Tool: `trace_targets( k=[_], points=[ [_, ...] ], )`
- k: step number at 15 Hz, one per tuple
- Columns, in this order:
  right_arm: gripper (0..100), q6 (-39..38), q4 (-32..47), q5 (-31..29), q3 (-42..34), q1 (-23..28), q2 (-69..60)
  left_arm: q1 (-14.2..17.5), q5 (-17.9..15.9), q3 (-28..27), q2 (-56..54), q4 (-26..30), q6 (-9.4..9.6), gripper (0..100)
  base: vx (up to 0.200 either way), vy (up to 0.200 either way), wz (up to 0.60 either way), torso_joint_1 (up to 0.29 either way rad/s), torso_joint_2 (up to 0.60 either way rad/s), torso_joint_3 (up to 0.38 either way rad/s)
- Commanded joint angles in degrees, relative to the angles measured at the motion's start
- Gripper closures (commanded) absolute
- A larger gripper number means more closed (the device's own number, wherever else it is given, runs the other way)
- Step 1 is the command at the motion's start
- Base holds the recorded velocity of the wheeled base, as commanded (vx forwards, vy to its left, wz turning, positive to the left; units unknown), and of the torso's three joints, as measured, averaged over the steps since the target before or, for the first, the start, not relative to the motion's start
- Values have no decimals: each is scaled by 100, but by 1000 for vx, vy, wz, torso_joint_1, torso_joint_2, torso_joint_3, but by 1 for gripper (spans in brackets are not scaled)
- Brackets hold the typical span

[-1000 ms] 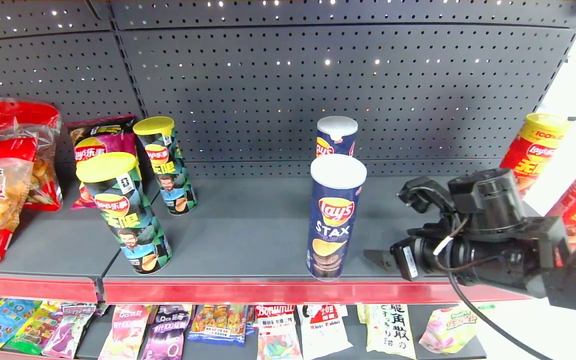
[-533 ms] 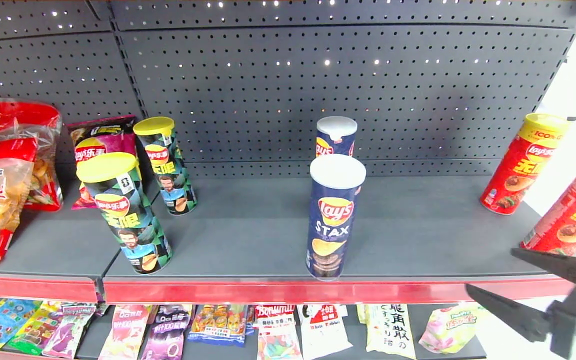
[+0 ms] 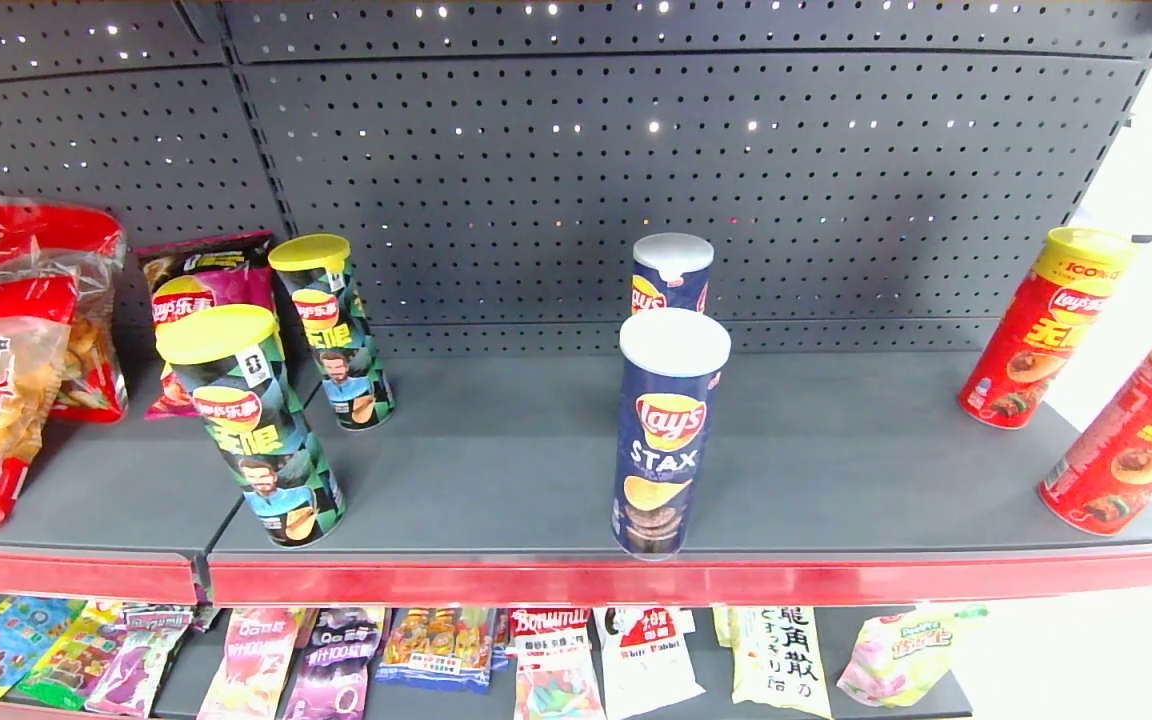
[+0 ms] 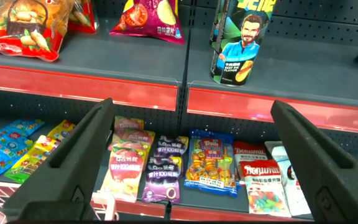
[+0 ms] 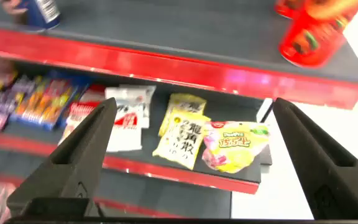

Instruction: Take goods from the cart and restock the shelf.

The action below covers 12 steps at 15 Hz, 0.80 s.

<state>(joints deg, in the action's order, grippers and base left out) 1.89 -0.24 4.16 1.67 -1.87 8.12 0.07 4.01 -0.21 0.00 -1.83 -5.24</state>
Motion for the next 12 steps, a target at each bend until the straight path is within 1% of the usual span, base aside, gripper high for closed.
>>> trace_targets(
  k=[1, 12],
  points=[
    [0, -347, 33, -337, -167, 187, -812, 1, 3, -6, 0, -2, -3, 0, 0, 0, 0, 0, 0, 0],
    [0, -224, 42, -337, -158, 187, -812, 1, 3, -6, 0, -2, -3, 0, 0, 0, 0, 0, 0, 0]
  ],
)
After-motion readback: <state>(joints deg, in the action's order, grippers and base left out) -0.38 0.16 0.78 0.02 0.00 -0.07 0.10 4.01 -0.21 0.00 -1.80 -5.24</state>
